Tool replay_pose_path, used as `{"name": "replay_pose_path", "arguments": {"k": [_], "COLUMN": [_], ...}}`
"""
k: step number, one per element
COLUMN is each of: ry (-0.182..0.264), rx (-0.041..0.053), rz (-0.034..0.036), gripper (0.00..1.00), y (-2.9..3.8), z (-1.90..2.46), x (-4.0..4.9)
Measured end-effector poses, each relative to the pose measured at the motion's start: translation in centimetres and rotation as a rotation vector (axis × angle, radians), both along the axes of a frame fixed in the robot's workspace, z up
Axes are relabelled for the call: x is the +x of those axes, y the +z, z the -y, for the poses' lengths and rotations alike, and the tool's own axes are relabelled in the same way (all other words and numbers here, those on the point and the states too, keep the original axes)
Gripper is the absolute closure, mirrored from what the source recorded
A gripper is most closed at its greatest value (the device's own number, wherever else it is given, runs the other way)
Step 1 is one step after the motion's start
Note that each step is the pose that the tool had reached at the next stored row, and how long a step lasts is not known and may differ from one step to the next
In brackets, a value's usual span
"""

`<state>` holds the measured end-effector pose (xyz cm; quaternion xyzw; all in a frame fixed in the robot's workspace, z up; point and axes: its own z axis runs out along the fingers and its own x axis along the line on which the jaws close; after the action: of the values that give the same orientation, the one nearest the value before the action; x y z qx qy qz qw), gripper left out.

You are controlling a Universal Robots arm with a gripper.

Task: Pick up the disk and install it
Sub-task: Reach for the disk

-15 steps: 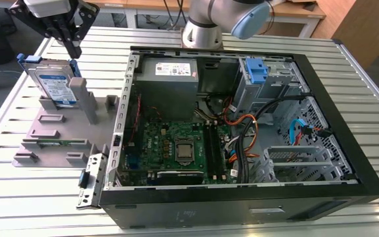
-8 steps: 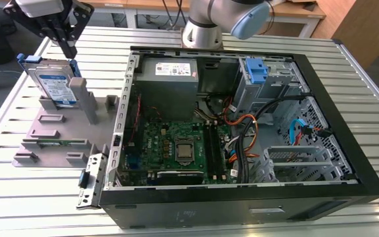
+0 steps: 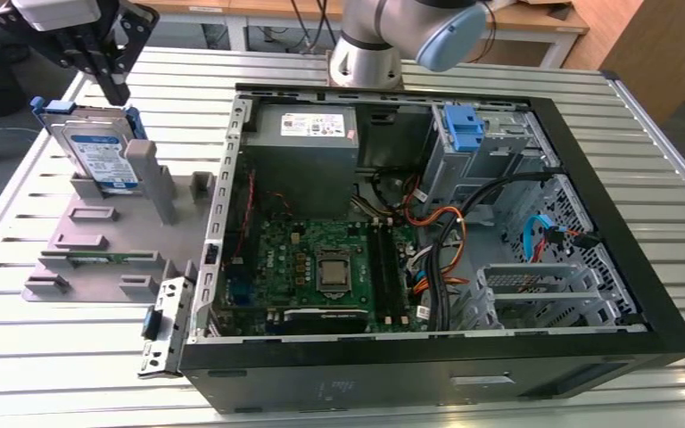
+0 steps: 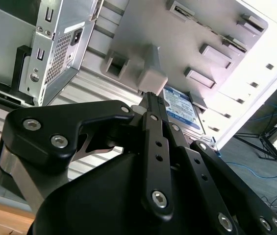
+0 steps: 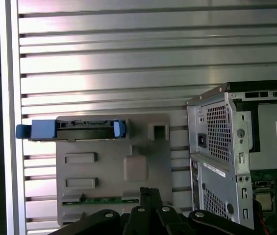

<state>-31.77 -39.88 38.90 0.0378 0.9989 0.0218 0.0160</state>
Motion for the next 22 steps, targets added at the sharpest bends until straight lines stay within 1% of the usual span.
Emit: {"name": "replay_pose_path", "arguments": {"k": [22], "ry": [0.000], "rx": [0.0000], "rz": [0.0001], "gripper": [0.89], "y": [-0.11], "z": [0.00], "x": [-2.56]}}
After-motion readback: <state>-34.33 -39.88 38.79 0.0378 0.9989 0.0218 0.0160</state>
